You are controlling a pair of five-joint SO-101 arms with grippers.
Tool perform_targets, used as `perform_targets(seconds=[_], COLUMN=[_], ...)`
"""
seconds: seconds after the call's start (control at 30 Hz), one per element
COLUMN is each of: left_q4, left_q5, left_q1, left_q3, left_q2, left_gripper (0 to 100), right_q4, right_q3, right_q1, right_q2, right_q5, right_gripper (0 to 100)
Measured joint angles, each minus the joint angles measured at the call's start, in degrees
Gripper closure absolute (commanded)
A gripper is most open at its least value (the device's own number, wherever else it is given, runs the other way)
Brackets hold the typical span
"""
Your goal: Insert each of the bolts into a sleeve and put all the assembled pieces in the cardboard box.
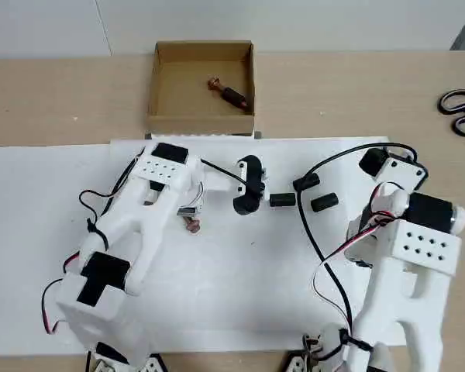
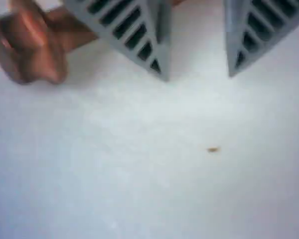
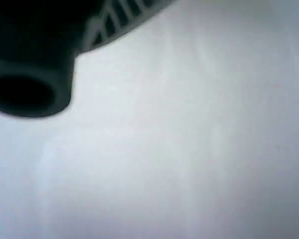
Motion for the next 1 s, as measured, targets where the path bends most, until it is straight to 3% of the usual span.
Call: perform_targets(seconds=[0.17,0.47,1.0], left_q4=[1.23,10.73,7.74], left_q5=[0.00,-0.88,-2.55], left_q1=[0.00,-0.18,-2.20], left_q3=[-1.14,-1.14,-1.23], left_q2=[-2.11,-4.84,0.35], left_gripper=[92,92,90], right_q4=[-0.18,-0.18,-0.26], right_q3=[0.00,0.00,0.00], right_q1=[0.00,0.00,0.00], right_q2=[0.00,0.00,0.00], right_q5=[0.00,0.00,0.00], right_gripper=[99.6,99.6,99.6])
